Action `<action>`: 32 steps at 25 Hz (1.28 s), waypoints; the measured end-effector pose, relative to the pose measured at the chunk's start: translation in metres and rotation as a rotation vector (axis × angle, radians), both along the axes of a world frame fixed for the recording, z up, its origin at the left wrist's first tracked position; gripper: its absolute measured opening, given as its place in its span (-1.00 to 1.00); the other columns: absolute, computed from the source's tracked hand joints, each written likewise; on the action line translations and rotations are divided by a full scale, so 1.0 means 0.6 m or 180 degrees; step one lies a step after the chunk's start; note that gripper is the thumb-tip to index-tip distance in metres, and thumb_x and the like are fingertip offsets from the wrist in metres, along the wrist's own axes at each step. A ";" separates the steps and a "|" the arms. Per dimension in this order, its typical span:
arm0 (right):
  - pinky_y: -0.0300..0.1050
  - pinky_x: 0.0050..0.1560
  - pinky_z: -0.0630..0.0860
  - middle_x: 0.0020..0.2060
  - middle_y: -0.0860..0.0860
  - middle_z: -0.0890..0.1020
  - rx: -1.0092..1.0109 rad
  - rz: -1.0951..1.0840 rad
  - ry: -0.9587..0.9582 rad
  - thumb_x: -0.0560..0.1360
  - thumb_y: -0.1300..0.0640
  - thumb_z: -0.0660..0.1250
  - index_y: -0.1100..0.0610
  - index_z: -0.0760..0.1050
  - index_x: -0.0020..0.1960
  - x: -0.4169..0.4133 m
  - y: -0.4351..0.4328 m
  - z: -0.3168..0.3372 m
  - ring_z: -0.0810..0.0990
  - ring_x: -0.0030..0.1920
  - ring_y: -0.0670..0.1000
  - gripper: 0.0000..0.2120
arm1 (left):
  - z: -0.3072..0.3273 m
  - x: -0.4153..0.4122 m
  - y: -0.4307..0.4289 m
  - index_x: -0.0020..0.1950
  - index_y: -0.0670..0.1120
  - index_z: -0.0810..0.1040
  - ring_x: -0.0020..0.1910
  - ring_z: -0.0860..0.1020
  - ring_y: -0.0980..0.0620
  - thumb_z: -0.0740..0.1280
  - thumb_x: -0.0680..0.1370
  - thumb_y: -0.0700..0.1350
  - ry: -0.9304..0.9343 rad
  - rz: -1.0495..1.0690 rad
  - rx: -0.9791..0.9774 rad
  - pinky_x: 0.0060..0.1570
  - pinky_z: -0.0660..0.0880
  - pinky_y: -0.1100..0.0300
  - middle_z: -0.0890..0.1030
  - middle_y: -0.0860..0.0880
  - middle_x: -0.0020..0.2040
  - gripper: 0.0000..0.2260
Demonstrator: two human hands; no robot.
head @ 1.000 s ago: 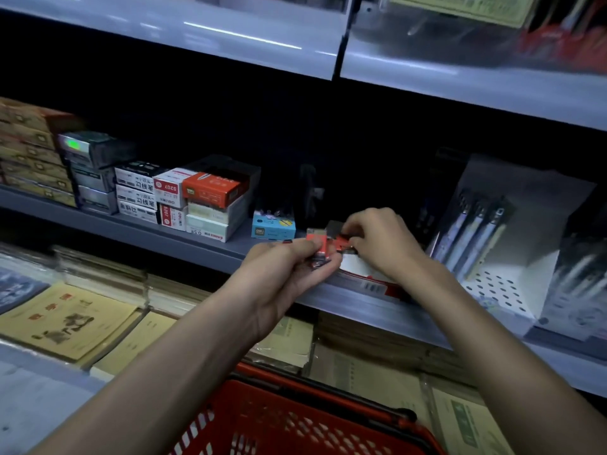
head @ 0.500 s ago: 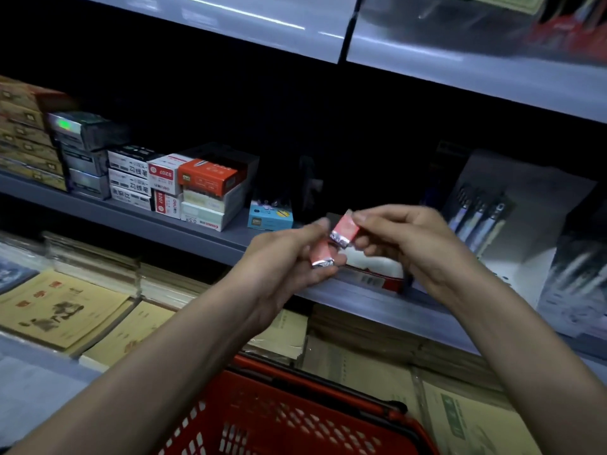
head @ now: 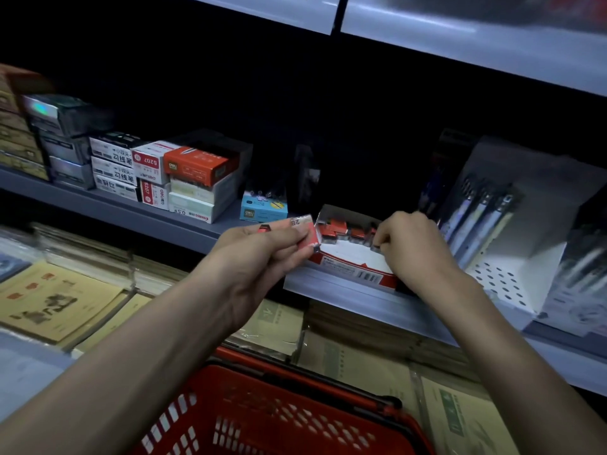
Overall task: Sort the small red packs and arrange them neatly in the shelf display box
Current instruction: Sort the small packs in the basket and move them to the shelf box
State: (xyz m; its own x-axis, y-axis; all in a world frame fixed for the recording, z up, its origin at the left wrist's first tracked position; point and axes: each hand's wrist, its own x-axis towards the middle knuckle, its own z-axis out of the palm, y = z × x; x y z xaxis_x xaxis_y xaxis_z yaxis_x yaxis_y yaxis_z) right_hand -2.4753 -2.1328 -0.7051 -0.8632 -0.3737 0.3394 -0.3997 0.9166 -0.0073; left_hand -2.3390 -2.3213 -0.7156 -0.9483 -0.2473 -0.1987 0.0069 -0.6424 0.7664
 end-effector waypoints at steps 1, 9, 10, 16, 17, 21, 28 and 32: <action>0.12 -0.12 0.66 -0.20 0.16 0.71 0.0022 0.0002 0.0011 0.41 0.42 0.33 0.18 0.70 -0.16 0.001 -0.002 0.003 0.67 -0.14 0.21 -0.77 | 0.001 0.000 -0.001 0.14 -0.33 0.64 -0.32 0.69 0.12 0.42 0.55 -0.34 -0.0014 0.0002 -0.0102 -0.38 0.56 0.40 0.73 -0.10 -0.24 -0.82; -0.28 -0.40 0.56 -0.24 0.23 0.71 -0.2821 0.1209 -0.2363 0.51 0.26 0.47 0.29 0.69 0.05 0.098 -0.060 0.075 0.64 -0.36 -0.05 -0.86 | -0.005 -0.012 -0.003 0.17 -0.23 0.70 -0.43 0.35 0.17 0.43 0.58 -0.19 -0.0006 -0.0120 -0.0429 -0.62 0.19 0.41 0.59 -0.01 -0.27 -0.80; -0.26 -0.38 0.59 -0.25 0.23 0.70 -0.2764 0.1222 -0.2351 0.50 0.31 0.48 0.32 0.68 0.05 0.101 -0.064 0.072 0.65 -0.35 -0.04 -0.85 | -0.005 -0.012 -0.004 0.19 -0.23 0.69 -0.44 0.32 0.18 0.42 0.59 -0.20 -0.0007 -0.0164 -0.0476 -0.63 0.17 0.41 0.59 -0.01 -0.27 -0.79; -0.24 -0.25 0.66 -0.29 0.22 0.72 -0.2779 0.0898 -0.1627 0.46 0.36 0.51 0.25 0.69 -0.06 0.081 -0.060 0.067 0.73 -0.29 0.09 -0.92 | 0.011 -0.012 -0.008 0.10 -0.19 0.59 -0.47 0.29 0.11 0.31 0.62 -0.08 -0.0189 0.0029 -0.0451 -0.54 0.14 0.29 0.46 -0.04 -0.27 -0.80; -0.27 -0.25 0.63 -0.32 0.11 0.73 -0.2524 0.0834 -0.1249 0.45 0.31 0.53 0.17 0.70 -0.08 0.070 -0.056 0.061 0.74 -0.29 0.02 -0.92 | 0.014 -0.013 -0.011 0.06 -0.21 0.56 -0.45 0.28 0.08 0.19 0.63 -0.12 -0.0144 0.0201 -0.0286 -0.49 0.13 0.25 0.46 -0.07 -0.28 -0.78; -0.22 -0.09 0.65 -0.29 -0.11 0.72 -0.1746 0.0766 -0.0760 0.40 0.22 0.59 0.01 0.73 -0.13 0.042 -0.048 0.026 0.69 -0.23 -0.20 -0.87 | 0.018 -0.020 -0.016 -0.08 -0.20 0.56 -0.39 0.28 0.07 0.02 0.58 -0.34 -0.0152 0.0494 -0.0465 -0.38 0.14 0.23 0.46 -0.07 -0.25 -0.69; -0.29 -0.32 0.58 -0.24 -0.13 0.71 -0.1171 0.1019 -0.0964 0.45 0.15 0.57 -0.04 0.75 -0.13 0.029 -0.060 -0.003 0.68 -0.29 -0.13 -0.91 | -0.010 -0.017 -0.016 0.22 -0.14 0.65 -0.26 0.64 0.09 0.46 0.51 -0.36 -0.0182 0.0297 -0.0950 -0.16 0.55 0.25 0.69 -0.09 -0.18 -0.69; -0.25 -0.15 0.57 -0.20 -0.06 0.73 -0.1582 0.1036 -0.0965 0.51 0.12 0.50 0.00 0.75 -0.05 0.037 -0.060 0.027 0.67 -0.20 -0.17 -0.94 | -0.006 -0.013 -0.014 0.18 -0.23 0.66 -0.26 0.72 0.08 0.53 0.46 -0.28 -0.0014 0.0311 -0.0722 -0.05 0.66 0.24 0.74 -0.06 -0.26 -0.70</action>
State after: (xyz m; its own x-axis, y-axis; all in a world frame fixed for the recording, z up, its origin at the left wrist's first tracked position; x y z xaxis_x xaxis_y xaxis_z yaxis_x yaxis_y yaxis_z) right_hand -2.4528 -2.1687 -0.6891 -0.8172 -0.4931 0.2984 -0.5690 0.6082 -0.5535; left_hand -2.3468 -2.3297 -0.7191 -0.9169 -0.3767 -0.1316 0.0571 -0.4503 0.8911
